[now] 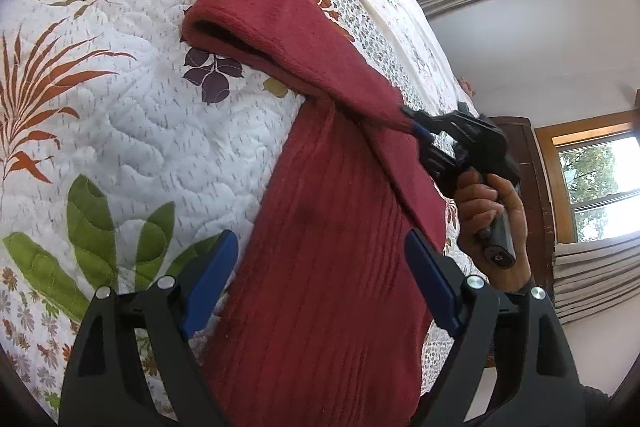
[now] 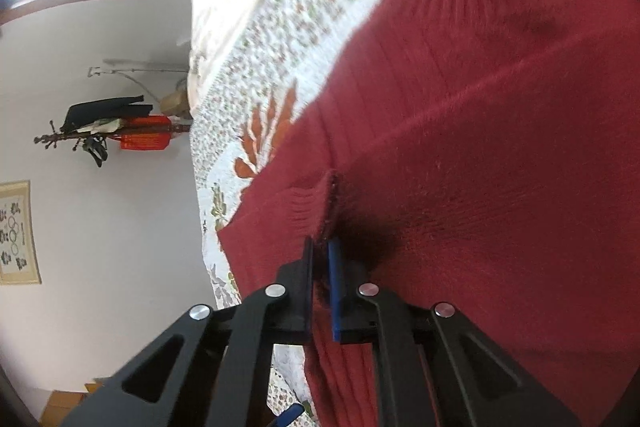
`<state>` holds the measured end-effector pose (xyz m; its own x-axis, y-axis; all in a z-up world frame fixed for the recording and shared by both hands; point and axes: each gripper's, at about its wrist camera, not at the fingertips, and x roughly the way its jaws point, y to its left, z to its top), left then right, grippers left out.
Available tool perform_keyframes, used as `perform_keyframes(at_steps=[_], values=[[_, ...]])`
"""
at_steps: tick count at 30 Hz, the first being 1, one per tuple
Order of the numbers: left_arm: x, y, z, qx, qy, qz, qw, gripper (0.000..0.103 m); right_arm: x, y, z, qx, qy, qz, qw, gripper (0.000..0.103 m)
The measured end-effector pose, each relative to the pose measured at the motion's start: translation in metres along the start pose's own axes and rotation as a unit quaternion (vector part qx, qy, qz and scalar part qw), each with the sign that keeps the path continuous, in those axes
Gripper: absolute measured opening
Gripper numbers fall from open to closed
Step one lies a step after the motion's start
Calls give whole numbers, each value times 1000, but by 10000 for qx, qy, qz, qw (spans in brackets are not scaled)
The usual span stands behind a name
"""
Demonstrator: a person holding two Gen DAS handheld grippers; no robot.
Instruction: Fold small clothes
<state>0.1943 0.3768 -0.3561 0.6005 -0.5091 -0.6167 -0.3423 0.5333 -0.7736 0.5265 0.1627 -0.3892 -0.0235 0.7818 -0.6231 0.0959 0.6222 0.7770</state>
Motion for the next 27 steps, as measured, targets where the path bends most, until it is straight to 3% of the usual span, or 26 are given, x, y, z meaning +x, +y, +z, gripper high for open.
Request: perform_keyframes(at_steps=[9, 15, 22, 27], values=[[-10, -11, -10, 8, -48, -37, 10000, 84, -63, -1, -1, -85, -494, -7, 9987, 6], [-20, -13, -12, 98, -74, 46, 9999, 84, -140, -21, 2, -214, -968, -251, 9948, 6], [-20, -16, -12, 132, -79, 74, 9999, 84, -226, -76, 13, 94, -1519, -601, 9865, 6], [-11, -30, 4, 309, -63, 65, 9995, 84, -252, -116, 13, 338, -1658, -759, 9827, 6]])
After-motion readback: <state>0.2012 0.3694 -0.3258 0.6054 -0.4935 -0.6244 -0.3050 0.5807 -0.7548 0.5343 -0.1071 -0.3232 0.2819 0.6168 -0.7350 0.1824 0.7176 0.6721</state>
